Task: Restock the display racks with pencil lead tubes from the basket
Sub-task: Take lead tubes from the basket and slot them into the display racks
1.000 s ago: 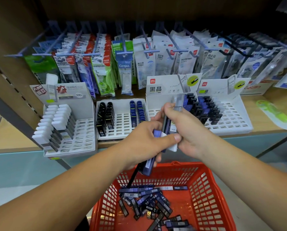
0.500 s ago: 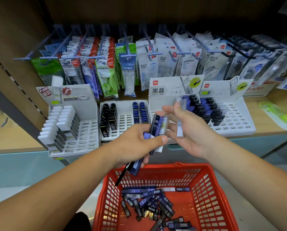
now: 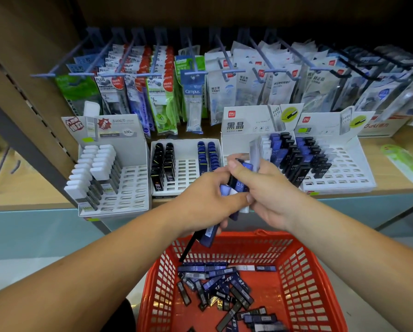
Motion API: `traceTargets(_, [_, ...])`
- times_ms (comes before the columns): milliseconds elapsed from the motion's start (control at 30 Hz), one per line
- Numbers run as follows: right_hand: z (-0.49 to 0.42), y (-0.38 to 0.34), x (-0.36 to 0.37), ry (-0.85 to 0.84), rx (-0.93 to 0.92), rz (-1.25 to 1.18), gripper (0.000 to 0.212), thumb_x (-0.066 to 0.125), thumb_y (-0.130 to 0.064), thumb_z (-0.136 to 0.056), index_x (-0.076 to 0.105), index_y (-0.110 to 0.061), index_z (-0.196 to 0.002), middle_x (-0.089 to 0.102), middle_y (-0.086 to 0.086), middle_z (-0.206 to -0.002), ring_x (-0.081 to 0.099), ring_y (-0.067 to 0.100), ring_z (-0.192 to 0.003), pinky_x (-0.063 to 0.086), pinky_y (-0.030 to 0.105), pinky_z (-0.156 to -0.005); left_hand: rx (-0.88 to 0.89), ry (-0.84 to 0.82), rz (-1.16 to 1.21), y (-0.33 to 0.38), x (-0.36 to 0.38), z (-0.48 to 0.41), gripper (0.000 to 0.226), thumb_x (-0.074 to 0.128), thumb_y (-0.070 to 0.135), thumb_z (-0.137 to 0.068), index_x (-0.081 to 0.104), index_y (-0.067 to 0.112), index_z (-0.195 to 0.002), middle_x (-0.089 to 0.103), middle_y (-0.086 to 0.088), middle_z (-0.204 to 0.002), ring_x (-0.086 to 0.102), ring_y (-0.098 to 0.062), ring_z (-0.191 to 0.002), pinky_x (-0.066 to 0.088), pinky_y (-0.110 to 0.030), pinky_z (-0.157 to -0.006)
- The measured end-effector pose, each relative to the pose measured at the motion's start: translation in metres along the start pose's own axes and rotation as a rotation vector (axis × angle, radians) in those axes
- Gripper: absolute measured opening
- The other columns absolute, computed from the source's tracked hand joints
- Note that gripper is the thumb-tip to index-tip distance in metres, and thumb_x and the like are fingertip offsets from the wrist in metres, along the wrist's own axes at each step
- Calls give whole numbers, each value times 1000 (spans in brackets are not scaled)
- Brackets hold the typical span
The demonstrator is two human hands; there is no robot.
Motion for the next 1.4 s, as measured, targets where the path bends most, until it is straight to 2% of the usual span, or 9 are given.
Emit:
traceTargets(100, [-9,-5,-5,155,15,-159,12,55,-17,-106,57,-11,-116,75,20,-102,76,28,-89,64,50,-74,-63,49,96,-4,-4,0,17,74,30,-95,68,17,-103,61,-6,-55,53,-18,-42,48,-28,-45])
traceTargets(233, [-12,-10,-19,288,-8,-90,4,58,-16,-105,58,-13,-103,59,7,-73,60,16,-53,59,36,-55,-120,324,341,-10,-23,-6,25,78,30,-93,65,8,-92,56,-12,-60,48,-21,-44,46,-28,-47])
traceTargets(433, [15,7,14,-172,247,66,38,87,-28,-72,62,-15,-97,56,2,-67,39,13,-47,36,24,-44,-54,667,583,-10,-32,-10,34,80,32,-90,54,15,-77,52,-3,-53,50,-15,-44,48,-26,-47])
traceTargets(533, [20,15,24,-241,282,115,37,90,-20,-72,65,-20,-99,54,1,-63,36,12,-45,32,21,-42,-50,744,660,-7,-28,-11,32,81,29,-89,55,15,-79,54,-7,-54,51,-19,-45,52,-30,-47])
traceTargets(667, [20,17,25,-294,252,162,28,83,-9,-82,63,-15,-101,49,4,-55,37,14,-41,30,22,-41,-63,741,706,-4,-23,-10,31,83,29,-88,56,15,-80,55,-8,-54,53,-21,-45,53,-30,-48])
traceTargets(933, [24,19,19,-344,303,258,8,59,-5,-100,65,-2,-104,70,6,-65,39,12,-40,34,24,-43,-102,768,847,-9,-54,-7,27,70,28,-98,52,9,-103,55,-5,-51,65,-26,-60,63,-33,-58])
traceTargets(1067, [17,17,10,-267,335,137,23,67,-21,-98,73,-7,-115,70,6,-81,47,14,-54,35,24,-45,-80,804,826,-10,-62,-4,25,68,26,-100,51,7,-103,51,-5,-58,60,-15,-44,65,-40,-63])
traceTargets(1267, [13,14,6,-271,276,53,28,73,-41,-85,63,-16,-93,58,2,-72,56,18,-68,39,28,-51,-148,698,790,-5,-50,2,30,66,34,-101,52,9,-90,56,-3,-51,66,-19,-47,64,-49,-80])
traceTargets(1400, [15,14,10,-221,239,8,25,74,-36,-88,60,-16,-87,60,5,-74,57,19,-58,46,30,-52,-195,608,568,-8,-50,5,25,71,34,-98,56,14,-92,54,-6,-62,57,-17,-45,55,-30,-48])
Point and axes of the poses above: each hand's wrist, its own z-axis away from the middle knuckle, its own x-axis out of the palm, y = z × x, the point moved 2 cm from there along -z, towards the middle knuckle
